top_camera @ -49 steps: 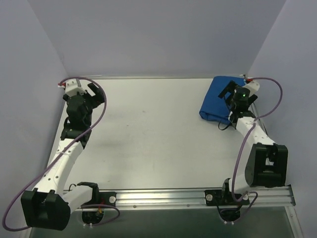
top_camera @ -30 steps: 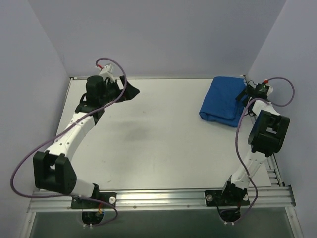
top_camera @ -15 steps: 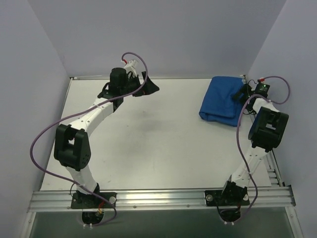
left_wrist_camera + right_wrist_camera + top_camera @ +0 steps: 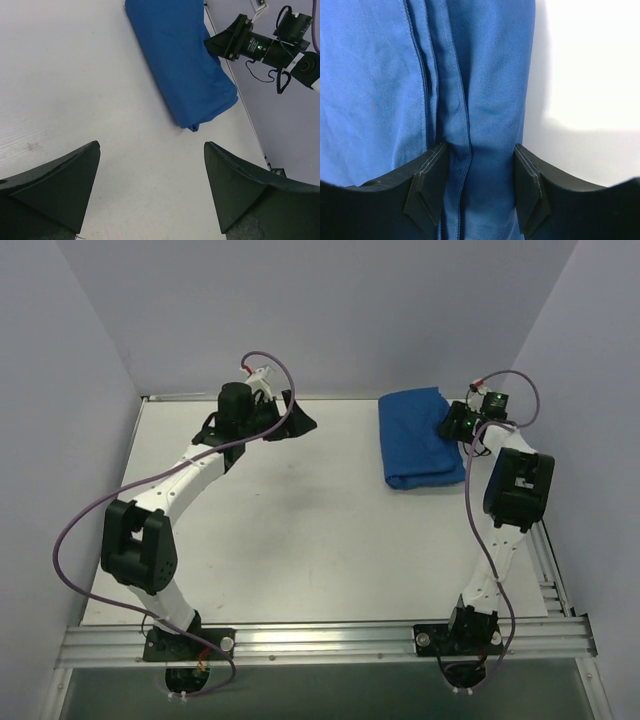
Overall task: Open and lay out the surgical kit
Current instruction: Move the surgical kit at the center of the board.
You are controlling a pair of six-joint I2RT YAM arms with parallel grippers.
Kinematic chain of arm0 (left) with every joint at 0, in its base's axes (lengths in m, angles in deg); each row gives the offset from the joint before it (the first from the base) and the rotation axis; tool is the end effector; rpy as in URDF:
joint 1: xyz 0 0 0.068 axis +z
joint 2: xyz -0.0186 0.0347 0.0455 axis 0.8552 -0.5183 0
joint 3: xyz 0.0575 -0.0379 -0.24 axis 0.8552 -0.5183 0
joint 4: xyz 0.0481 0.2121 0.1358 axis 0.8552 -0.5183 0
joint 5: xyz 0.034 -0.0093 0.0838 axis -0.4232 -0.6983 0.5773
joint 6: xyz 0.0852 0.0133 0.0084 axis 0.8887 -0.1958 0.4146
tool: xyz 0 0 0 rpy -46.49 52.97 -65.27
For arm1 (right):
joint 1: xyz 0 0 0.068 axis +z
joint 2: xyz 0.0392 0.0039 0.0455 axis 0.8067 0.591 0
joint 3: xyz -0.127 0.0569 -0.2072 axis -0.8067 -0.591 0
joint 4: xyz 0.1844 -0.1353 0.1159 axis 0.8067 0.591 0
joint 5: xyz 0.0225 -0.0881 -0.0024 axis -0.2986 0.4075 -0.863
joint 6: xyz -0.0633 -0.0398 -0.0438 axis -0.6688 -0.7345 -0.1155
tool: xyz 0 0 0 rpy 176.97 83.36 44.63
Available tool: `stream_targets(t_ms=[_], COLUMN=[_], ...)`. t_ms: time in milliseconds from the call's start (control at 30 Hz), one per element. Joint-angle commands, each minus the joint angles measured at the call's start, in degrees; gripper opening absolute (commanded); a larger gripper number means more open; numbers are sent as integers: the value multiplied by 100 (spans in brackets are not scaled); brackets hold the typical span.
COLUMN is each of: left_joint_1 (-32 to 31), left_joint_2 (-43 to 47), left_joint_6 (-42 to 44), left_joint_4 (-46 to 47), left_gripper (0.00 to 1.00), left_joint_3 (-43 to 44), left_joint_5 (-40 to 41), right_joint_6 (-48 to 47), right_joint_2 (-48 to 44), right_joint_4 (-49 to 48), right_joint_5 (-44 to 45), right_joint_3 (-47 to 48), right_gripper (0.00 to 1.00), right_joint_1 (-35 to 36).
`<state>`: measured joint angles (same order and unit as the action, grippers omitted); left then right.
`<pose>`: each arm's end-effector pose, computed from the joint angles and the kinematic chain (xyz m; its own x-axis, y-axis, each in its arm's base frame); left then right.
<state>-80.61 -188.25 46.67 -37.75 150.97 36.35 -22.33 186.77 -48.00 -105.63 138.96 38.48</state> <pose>0.3963 -0.1912 0.2836 -0.6400 -0.2779 -0.7164 0.4024 0.6730 -0.6206 0.5103 -0.1012 0.1504 -0.5032 0.2592 -0.8244 -0.1048 0.9286 0.3560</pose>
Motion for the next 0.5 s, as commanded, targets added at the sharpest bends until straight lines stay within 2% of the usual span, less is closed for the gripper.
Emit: stream_targets(t_ms=[0,67,233,267,367,433,467], left_joint_1=[117,178,380,407,565,653,671], left_joint_2=[563,731,959,968,968,995,995], left_joint_6=[171,197,180,136,22,-49,-67], left_joint_4=[-182,-384,-938,-1043,-1106,-1018,-1009], left_gripper=[94,94,94,94,93,93,93], left_joint_3=[-48,-101,-119,-110,-267,-434,-461], left_joint_5=[379,476,792,845,846,837,837], right_joint_6=[-787,-762,397,877,1940,2356,2611], right_joint_2=[267,295,40,-47,-223,-276,-372], right_joint_4=[1040,1050,110,39,-671,-945,-1059], right_joint_5=[-623,-552,-509,-143,-157,-44,105], right_joint_3=[404,413,-315,-517,-1035,-1133,-1351], right_gripper=[47,45,45,43,36,27,27], right_joint_1=[728,1018,1528,1790,2168,2407,2634])
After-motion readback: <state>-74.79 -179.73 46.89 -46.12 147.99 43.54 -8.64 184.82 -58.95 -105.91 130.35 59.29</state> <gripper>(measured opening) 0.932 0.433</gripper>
